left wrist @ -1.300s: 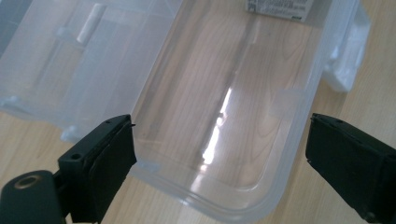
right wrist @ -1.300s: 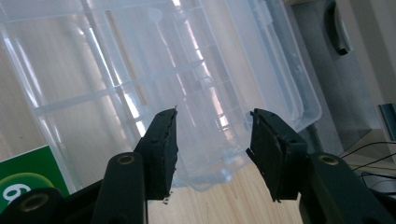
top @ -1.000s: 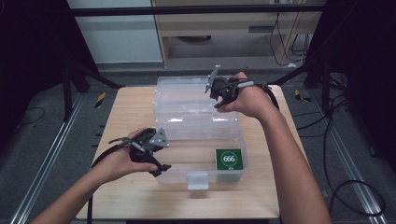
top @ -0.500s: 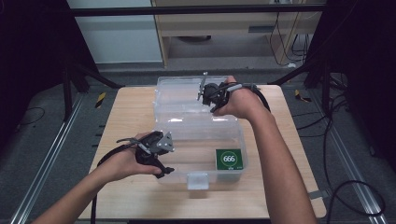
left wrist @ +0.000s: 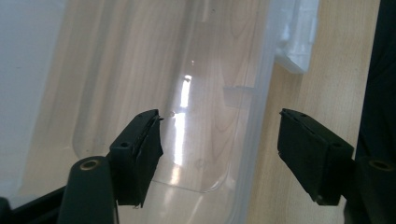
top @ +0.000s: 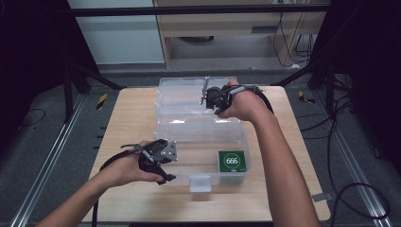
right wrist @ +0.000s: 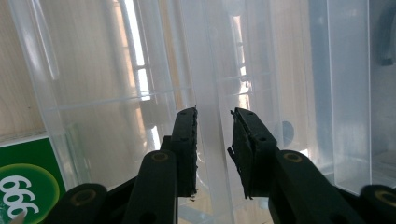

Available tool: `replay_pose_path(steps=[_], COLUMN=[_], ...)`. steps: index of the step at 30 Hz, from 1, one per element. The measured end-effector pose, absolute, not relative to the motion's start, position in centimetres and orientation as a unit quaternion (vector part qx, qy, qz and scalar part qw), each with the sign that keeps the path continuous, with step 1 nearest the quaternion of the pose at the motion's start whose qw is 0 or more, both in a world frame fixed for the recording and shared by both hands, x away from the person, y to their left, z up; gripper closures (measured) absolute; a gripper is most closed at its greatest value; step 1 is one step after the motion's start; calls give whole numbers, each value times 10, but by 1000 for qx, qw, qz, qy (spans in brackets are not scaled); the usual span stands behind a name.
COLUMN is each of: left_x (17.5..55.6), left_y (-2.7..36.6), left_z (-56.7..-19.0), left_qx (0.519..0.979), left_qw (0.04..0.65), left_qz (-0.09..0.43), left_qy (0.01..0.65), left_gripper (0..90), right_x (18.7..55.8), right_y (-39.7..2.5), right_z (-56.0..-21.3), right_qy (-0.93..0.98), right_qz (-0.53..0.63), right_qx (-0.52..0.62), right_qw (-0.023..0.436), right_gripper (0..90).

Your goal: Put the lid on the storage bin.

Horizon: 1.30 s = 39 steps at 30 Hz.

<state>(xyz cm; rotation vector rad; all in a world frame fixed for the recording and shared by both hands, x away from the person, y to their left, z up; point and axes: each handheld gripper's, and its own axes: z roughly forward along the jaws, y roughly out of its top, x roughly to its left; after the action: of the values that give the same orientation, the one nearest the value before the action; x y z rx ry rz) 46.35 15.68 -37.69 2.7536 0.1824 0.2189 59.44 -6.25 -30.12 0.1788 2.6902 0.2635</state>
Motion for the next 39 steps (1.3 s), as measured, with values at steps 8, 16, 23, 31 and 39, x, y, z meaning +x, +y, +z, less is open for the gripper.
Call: replay_pose_path(steps=[8, 16, 23, 31, 39], left_x=[459, 458, 457, 457, 453], left_y=[154, 151, 147, 146, 146], left_z=[-384, -394, -400, -403, -404], left_qx=[982, 984, 986, 985, 983], left_qw=[169, 161, 154, 156, 158], left_qz=[67, 59, 54, 58, 78], left_qy=[45, 42, 39, 42, 47], left_gripper=[416, 568, 695, 826, 829], right_x=[594, 594, 592, 590, 588], right_y=[-58, -59, -59, -58, -56], right_z=[-304, -304, -303, -303, -302], right_qy=[972, 972, 972, 972, 972], right_qz=[88, 91, 89, 88, 90], right_qx=[46, 39, 34, 26, 17], right_qw=[211, 214, 217, 215, 214], right_gripper=[780, 791, 801, 821, 848])
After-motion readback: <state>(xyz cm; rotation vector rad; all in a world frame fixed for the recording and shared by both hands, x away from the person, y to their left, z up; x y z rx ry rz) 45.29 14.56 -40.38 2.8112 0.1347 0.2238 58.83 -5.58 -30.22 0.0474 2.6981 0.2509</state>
